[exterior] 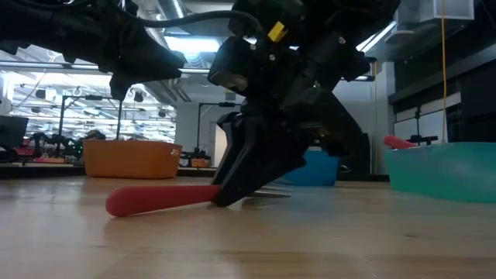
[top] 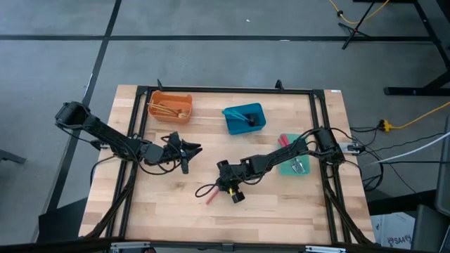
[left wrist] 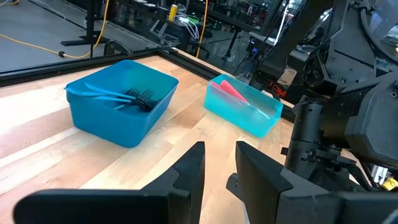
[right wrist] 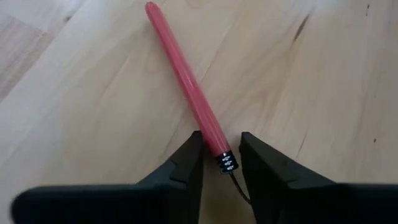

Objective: Sort silverware by color (type)
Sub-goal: Put the pink fork into the green bin

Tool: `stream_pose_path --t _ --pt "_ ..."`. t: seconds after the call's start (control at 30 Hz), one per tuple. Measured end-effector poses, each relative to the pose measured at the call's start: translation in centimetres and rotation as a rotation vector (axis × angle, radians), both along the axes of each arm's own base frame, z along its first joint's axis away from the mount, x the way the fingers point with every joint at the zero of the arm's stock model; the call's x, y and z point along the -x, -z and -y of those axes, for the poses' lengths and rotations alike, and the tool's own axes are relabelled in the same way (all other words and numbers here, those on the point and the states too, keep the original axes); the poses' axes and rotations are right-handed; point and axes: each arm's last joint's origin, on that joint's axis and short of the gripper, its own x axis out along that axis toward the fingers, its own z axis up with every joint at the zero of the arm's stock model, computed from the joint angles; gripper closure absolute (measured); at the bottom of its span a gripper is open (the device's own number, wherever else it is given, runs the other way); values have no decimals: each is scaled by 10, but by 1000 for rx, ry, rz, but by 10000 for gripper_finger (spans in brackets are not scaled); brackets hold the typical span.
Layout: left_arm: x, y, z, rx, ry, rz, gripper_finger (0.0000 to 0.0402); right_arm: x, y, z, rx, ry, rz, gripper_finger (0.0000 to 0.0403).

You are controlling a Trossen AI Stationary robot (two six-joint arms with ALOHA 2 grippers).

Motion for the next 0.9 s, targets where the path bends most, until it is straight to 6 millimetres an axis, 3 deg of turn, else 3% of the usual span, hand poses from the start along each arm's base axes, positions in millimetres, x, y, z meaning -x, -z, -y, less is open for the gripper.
stream_pose_path --t 0.33,0.6,0.73,0.9 --pt "0 0 0 0 0 0 318 1 0 0 -1 -3 -7 392" --pt "0 0 0 -1 0 0 318 2 -5 0 -9 -5 -8 395" --pt "0 0 0 -7 1 0 318 9 -18 2 -16 15 -34 397" --pt "-1 -12 0 -66 32 70 318 19 -55 5 -34 24 -8 399"
